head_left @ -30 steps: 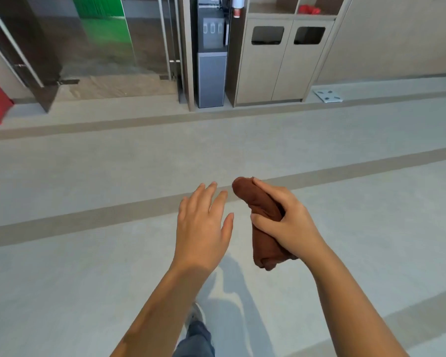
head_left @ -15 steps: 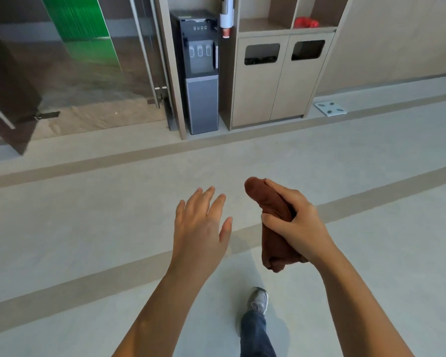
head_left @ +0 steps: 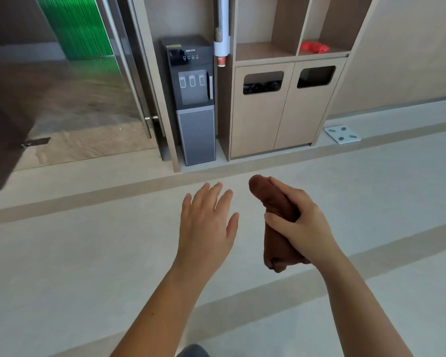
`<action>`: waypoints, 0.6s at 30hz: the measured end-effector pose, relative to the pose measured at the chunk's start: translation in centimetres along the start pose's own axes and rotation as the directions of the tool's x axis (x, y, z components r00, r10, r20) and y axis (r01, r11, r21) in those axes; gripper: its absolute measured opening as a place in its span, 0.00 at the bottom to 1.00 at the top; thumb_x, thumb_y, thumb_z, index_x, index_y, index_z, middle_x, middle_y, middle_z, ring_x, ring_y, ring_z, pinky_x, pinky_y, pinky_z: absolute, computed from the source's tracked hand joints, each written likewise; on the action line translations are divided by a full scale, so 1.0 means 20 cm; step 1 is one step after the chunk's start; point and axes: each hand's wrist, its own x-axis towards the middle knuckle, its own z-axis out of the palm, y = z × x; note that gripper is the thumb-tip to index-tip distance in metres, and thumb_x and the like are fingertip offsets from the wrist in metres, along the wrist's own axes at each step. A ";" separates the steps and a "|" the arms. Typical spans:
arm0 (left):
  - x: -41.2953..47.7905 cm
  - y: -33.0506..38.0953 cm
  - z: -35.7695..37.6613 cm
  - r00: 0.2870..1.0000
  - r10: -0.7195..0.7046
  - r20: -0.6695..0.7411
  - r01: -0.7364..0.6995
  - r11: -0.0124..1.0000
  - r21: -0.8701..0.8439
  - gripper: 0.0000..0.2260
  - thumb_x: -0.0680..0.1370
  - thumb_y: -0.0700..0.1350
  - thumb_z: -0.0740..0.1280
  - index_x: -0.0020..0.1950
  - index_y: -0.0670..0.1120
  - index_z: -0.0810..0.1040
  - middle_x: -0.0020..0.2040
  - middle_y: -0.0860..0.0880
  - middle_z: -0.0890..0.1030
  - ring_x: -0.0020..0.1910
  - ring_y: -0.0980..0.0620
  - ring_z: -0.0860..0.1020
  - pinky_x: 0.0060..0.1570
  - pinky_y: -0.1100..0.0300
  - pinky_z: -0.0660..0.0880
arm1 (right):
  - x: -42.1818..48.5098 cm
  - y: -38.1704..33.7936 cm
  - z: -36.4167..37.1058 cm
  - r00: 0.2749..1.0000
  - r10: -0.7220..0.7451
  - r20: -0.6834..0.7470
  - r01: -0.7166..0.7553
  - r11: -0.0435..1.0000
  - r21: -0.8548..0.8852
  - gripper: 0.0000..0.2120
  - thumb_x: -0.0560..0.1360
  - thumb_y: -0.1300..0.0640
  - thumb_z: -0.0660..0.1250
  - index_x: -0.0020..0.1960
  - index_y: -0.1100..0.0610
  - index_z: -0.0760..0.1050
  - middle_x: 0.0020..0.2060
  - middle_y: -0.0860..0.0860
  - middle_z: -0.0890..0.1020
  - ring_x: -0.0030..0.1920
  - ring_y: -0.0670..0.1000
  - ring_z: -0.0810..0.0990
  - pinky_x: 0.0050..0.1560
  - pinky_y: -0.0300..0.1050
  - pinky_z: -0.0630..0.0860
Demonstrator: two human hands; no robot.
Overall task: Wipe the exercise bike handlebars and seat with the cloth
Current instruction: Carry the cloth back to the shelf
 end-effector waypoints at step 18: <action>2.05 -0.77 0.24 0.997 -0.052 -0.065 0.049 0.998 -0.048 0.22 0.79 0.54 0.54 0.71 0.49 0.62 0.73 0.48 0.62 0.73 0.48 0.55 0.71 0.49 0.47 | 2.21 0.04 0.42 0.996 -0.066 0.056 0.066 0.998 -0.008 0.29 0.69 0.59 0.70 0.64 0.37 0.68 0.55 0.44 0.76 0.50 0.35 0.74 0.46 0.21 0.69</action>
